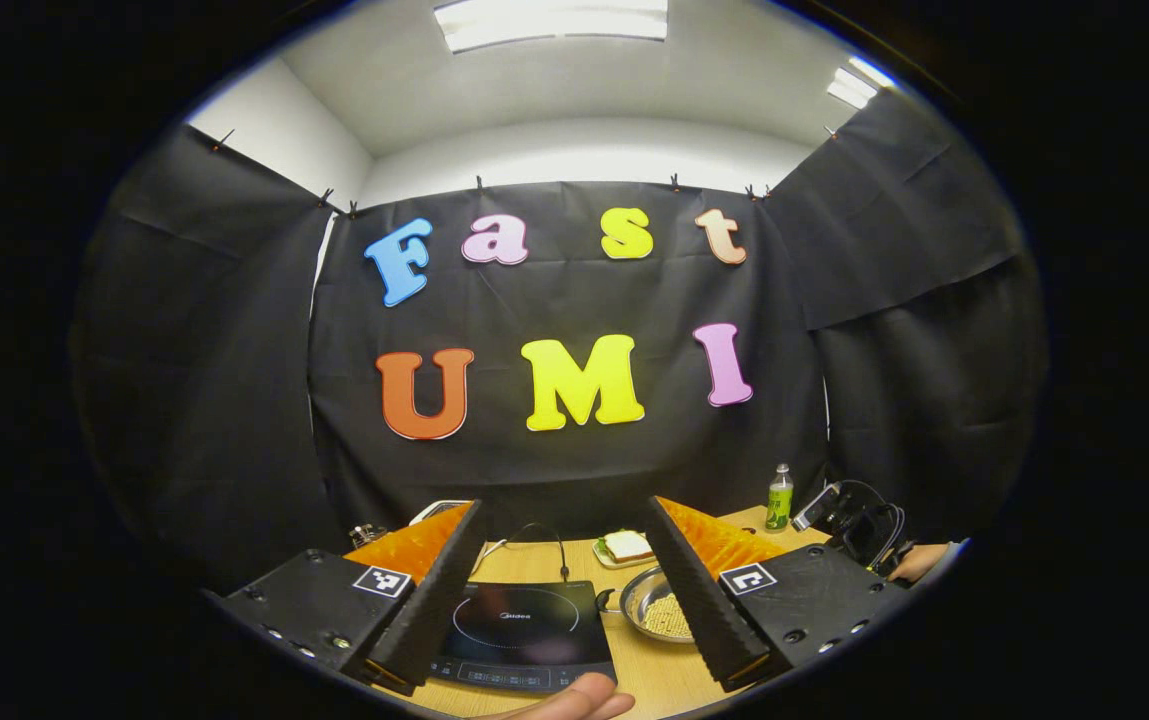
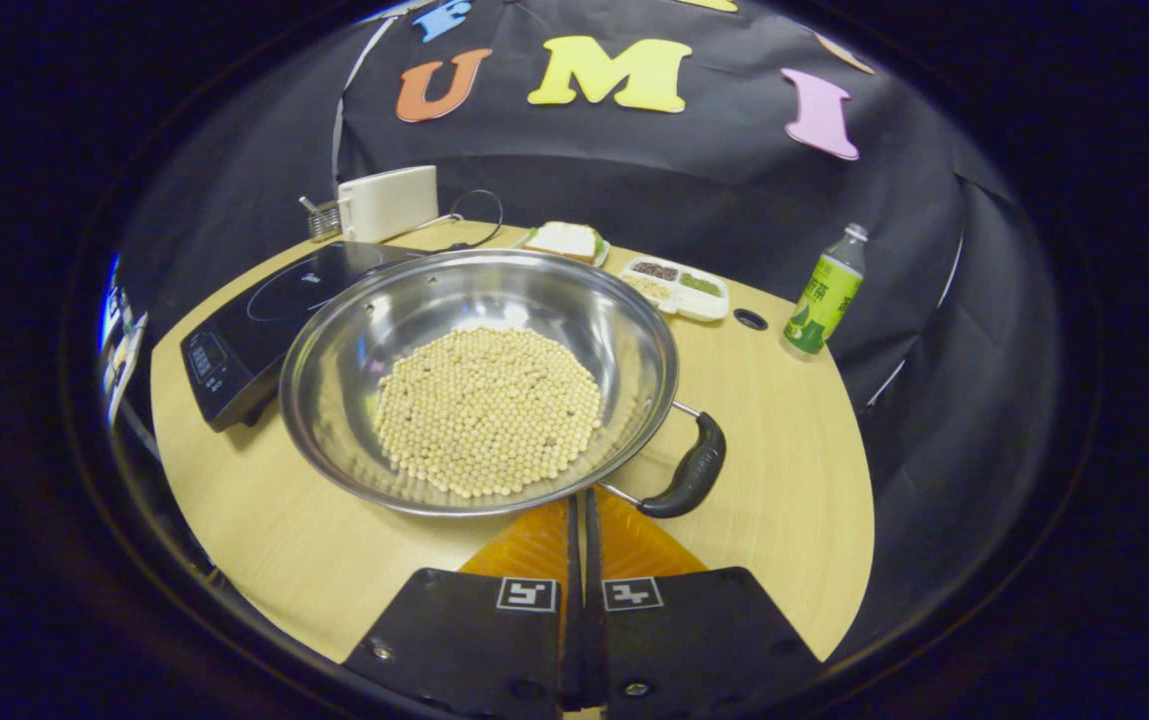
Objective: First push the handle of the pot to place it horizontally, then grasp the pot with both hands and set it on the induction cooktop.
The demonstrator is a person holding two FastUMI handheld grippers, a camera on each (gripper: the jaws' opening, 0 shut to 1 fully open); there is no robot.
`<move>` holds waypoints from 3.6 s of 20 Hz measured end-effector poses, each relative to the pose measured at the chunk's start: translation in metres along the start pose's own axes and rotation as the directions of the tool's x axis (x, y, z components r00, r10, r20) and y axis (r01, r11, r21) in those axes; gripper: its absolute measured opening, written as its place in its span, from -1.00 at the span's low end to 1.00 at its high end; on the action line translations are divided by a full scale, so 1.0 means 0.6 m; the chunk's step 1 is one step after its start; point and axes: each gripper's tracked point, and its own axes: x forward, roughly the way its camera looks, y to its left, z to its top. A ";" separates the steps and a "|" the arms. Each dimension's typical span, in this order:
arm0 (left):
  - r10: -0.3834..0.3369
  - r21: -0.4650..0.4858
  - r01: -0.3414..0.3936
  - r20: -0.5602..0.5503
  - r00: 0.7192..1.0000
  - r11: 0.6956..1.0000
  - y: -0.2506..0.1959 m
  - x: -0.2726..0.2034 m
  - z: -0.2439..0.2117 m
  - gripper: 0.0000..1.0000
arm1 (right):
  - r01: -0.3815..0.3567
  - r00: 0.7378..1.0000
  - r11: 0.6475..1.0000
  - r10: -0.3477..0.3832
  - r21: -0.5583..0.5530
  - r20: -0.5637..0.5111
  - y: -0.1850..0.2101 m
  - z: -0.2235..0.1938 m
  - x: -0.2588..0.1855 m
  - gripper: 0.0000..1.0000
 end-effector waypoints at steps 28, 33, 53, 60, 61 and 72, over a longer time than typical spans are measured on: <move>-0.068 -0.141 0.029 -0.277 0.958 0.990 -0.077 0.140 -0.222 0.93 | 0.199 0.888 0.947 -0.283 0.251 0.362 -0.040 0.138 -0.078 0.43; -0.046 -0.154 -0.008 -0.341 0.939 0.988 -0.067 0.178 -0.287 0.92 | 0.185 0.908 0.939 -0.276 0.290 0.315 -0.038 0.152 -0.091 1.00; -0.084 -0.125 0.004 -0.641 0.763 0.992 -0.084 0.294 -0.511 0.92 | 0.227 0.962 0.926 -0.262 0.301 0.081 -0.082 0.119 0.089 1.00; -0.099 -0.111 0.032 -0.674 0.732 0.993 -0.099 0.310 -0.540 0.37 | 0.210 0.967 0.906 -0.248 0.367 0.059 -0.103 0.100 0.111 0.87; -0.101 -0.114 0.031 -0.674 0.732 0.993 -0.097 0.307 -0.539 0.31 | 0.215 0.965 0.905 -0.254 0.368 0.060 -0.104 0.100 0.110 0.76; -0.117 -0.134 0.036 -0.666 0.737 0.990 -0.099 0.307 -0.549 0.23 | 0.147 0.980 0.885 -0.192 0.442 0.059 -0.092 0.101 0.125 0.34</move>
